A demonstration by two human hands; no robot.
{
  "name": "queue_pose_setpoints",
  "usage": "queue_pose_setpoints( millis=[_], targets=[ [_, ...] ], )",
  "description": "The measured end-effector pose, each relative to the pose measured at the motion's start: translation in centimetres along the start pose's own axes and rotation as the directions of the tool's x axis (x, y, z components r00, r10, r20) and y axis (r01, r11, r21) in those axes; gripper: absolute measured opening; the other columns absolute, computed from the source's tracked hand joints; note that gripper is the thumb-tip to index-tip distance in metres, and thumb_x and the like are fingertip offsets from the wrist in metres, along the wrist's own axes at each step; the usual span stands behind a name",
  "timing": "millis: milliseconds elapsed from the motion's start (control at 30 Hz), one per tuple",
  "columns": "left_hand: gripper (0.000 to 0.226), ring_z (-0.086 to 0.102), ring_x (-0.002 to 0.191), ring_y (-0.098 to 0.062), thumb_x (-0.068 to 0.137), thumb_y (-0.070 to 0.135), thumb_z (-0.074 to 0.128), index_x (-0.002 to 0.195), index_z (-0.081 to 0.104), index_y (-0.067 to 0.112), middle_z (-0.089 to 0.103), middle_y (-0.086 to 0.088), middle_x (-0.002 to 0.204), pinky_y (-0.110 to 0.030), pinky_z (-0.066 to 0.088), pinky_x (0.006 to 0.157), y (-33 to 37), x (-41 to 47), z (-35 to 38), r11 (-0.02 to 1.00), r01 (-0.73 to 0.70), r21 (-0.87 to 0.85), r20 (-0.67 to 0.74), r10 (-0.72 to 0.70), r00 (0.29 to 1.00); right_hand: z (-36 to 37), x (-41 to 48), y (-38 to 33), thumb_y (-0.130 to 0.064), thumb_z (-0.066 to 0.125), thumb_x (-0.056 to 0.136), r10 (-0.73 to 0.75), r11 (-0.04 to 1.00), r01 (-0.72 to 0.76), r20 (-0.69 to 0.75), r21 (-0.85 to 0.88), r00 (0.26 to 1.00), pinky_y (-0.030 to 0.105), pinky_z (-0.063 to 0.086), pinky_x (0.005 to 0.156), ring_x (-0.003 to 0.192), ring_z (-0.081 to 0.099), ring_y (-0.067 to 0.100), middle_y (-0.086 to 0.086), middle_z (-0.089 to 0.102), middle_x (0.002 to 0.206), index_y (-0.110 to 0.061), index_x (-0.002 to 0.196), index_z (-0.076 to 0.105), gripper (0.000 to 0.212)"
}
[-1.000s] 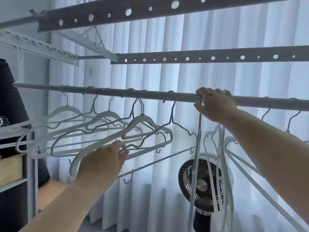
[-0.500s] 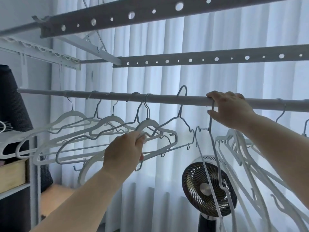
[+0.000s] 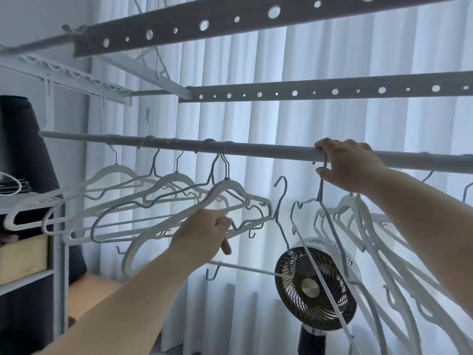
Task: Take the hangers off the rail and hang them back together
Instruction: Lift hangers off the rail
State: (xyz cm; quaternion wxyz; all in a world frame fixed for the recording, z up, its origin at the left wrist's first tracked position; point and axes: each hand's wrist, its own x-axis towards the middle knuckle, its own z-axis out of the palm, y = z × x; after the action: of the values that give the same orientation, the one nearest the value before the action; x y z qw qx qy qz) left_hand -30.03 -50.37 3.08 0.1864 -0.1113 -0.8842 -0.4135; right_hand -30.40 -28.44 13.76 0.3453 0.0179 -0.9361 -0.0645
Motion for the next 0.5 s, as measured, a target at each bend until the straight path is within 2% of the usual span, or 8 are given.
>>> queue_pose_setpoints(
  millis=[67,200,333,400,500],
  targets=[
    [0.034,0.041,0.035,-0.004,0.093,0.021,0.043,0.063,0.055,0.031,0.056,0.015,0.032,-0.024,0.037,0.052,-0.9,-1.0,-0.4,1.0,0.028,-0.012,-0.008,-0.028,1.0,-0.1,0.2,-0.1,-0.025,0.046,0.092,-0.002,1.0,0.002,0.018,0.002,1.0,0.039,0.028,0.103,0.121,0.043,0.028,0.007,0.052,0.131,-0.015,0.133,0.038,0.043],
    [0.032,0.039,0.029,-0.003,0.093,0.021,0.046,0.067,0.06,0.033,0.06,0.016,0.037,-0.023,0.033,0.046,-2.1,-3.7,-2.2,0.999,0.026,-0.04,-0.08,-0.029,0.996,-0.4,-0.1,-0.9,-0.029,0.047,0.092,-0.024,0.999,0.024,0.003,0.029,1.0,0.039,0.023,0.108,0.13,0.035,0.028,0.007,0.043,0.142,-0.017,0.14,0.033,0.052],
    [0.032,0.035,0.028,-0.006,0.092,0.016,0.048,0.069,0.061,0.035,0.061,0.013,0.04,-0.018,0.029,0.04,-2.7,-6.7,-4.7,0.995,-0.021,-0.098,-0.148,0.006,0.989,-2.0,-2.2,-3.1,-0.038,0.051,0.09,-0.156,0.981,0.164,-0.081,0.103,0.984,0.036,0.018,0.112,0.137,0.028,0.024,0.003,0.038,0.148,-0.022,0.143,0.03,0.059],
    [0.033,0.036,0.026,-0.005,0.092,0.013,0.049,0.071,0.06,0.036,0.061,0.013,0.041,-0.013,0.03,0.035,-3.1,-8.1,-5.9,0.989,-0.041,-0.14,-0.157,0.019,0.987,-3.0,-3.5,-4.9,-0.042,0.052,0.088,-0.253,0.953,0.25,-0.001,0.171,0.967,0.034,0.02,0.112,0.136,0.032,0.021,-0.002,0.043,0.145,-0.026,0.142,0.033,0.059],
    [0.032,0.037,0.025,-0.005,0.091,0.01,0.049,0.073,0.061,0.033,0.063,0.01,0.043,-0.008,0.028,0.031,-4.3,-10.1,-7.8,0.978,-0.068,-0.196,-0.181,0.032,0.983,-4.0,-4.7,-7.6,-0.036,0.056,0.088,-0.356,0.9,0.302,0.129,0.314,0.926,0.03,0.029,0.108,0.126,0.048,0.014,-0.006,0.057,0.132,-0.024,0.129,0.052,0.043]
  ],
)
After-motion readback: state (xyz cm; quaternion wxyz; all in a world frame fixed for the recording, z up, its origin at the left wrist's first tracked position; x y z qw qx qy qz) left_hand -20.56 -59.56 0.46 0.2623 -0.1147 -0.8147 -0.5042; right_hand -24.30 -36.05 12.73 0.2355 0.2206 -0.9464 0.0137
